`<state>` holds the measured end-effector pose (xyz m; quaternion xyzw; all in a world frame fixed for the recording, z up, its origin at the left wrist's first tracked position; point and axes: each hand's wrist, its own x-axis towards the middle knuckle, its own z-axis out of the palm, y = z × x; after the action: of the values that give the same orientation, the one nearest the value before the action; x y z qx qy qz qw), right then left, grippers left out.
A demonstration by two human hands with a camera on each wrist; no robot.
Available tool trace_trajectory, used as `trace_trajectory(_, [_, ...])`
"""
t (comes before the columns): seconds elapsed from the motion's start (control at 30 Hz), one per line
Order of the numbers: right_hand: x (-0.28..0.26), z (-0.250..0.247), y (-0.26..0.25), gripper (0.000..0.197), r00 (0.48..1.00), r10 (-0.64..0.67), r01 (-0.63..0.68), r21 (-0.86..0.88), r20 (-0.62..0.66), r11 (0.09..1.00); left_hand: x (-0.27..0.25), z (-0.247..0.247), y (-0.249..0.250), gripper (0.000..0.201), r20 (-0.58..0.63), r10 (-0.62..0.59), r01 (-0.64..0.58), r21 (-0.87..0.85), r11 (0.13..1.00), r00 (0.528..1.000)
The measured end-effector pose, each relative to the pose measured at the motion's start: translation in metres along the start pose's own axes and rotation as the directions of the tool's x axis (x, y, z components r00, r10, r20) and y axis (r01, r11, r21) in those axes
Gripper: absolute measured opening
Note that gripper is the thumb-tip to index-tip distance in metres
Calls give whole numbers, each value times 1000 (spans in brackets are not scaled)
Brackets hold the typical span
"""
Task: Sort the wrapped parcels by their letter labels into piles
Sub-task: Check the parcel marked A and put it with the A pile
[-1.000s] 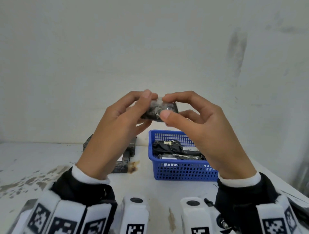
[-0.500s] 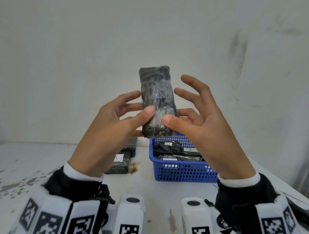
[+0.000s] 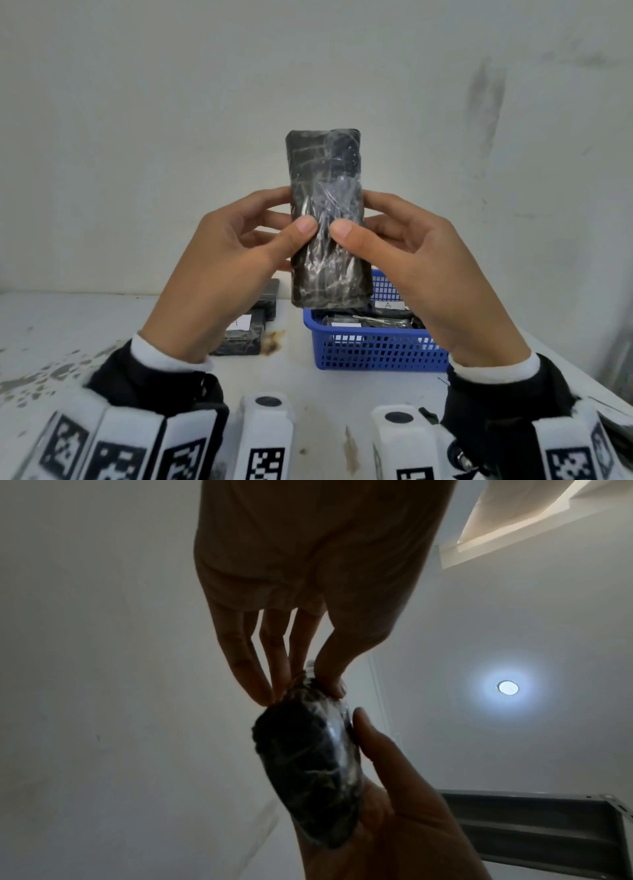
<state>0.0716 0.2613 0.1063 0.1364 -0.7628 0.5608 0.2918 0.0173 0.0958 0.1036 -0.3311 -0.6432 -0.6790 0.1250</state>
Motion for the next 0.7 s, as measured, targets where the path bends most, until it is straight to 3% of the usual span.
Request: trace_trajectory(0.7, [0,0,0,41,1000,7,-8,-125,-6,992,-1,4,-1,35,25,-29,28,51,998,999])
